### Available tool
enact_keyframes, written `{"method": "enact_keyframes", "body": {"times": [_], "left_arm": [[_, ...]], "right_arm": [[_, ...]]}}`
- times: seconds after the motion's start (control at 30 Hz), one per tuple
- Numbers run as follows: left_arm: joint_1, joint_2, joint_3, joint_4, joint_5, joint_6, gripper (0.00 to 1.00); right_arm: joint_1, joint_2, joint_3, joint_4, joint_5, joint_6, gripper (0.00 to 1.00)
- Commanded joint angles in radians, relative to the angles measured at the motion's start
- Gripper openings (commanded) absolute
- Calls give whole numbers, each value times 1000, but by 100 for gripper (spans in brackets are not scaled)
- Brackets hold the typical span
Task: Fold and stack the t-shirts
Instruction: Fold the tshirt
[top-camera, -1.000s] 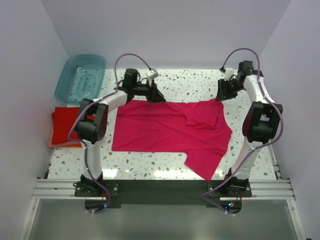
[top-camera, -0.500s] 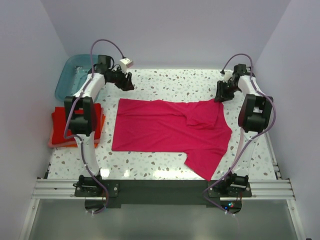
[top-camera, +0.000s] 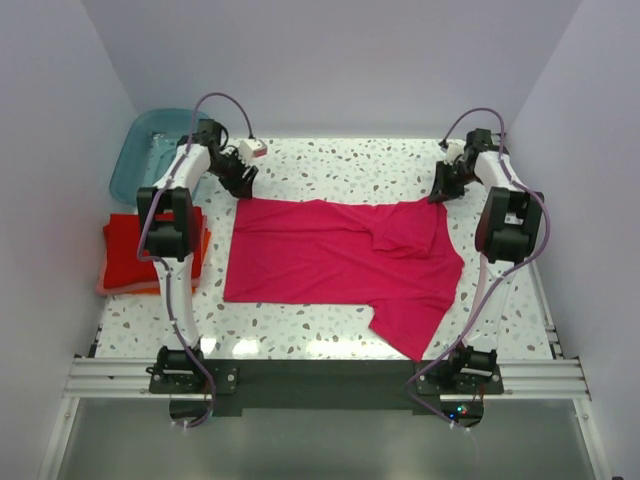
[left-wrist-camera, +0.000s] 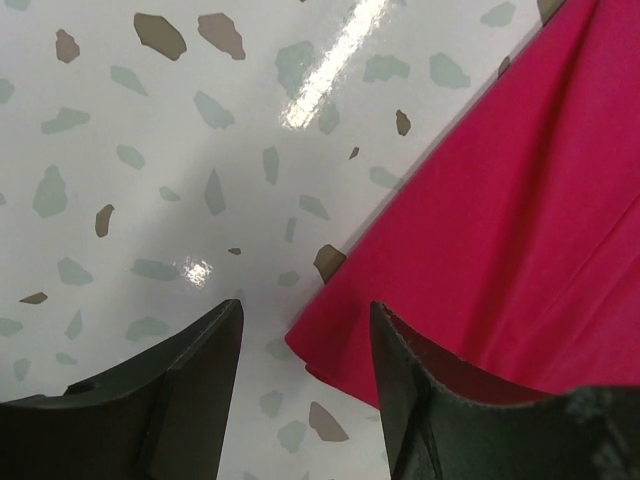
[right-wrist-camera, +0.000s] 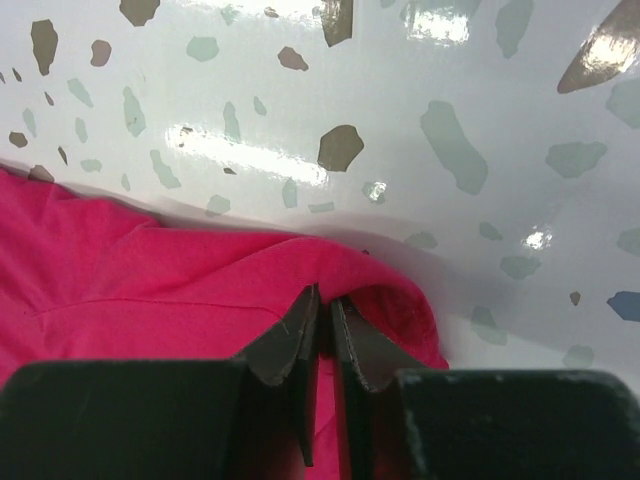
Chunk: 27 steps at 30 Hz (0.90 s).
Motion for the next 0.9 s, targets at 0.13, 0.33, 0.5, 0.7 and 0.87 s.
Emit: {"method": "enact_keyframes", "body": {"times": [0.13, 0.33, 0.5, 0.7, 0.87], "left_arm": [[11, 30, 42, -50, -82, 113, 59], [14, 46, 31, -80, -83, 136, 55], [48, 38, 28, -103, -68, 158, 44], [55, 30, 22, -124, -50, 170, 17], [55, 44, 28, -63, -63, 103, 0]], "right_arm": [[-7, -8, 39, 9, -43, -14, 0], [-14, -30, 16, 18, -48, -20, 0], [-17, -57, -4, 33, -42, -20, 0], [-27, -99, -61, 96, 18, -12, 0], [-33, -88, -50, 118, 68, -7, 0]]}}
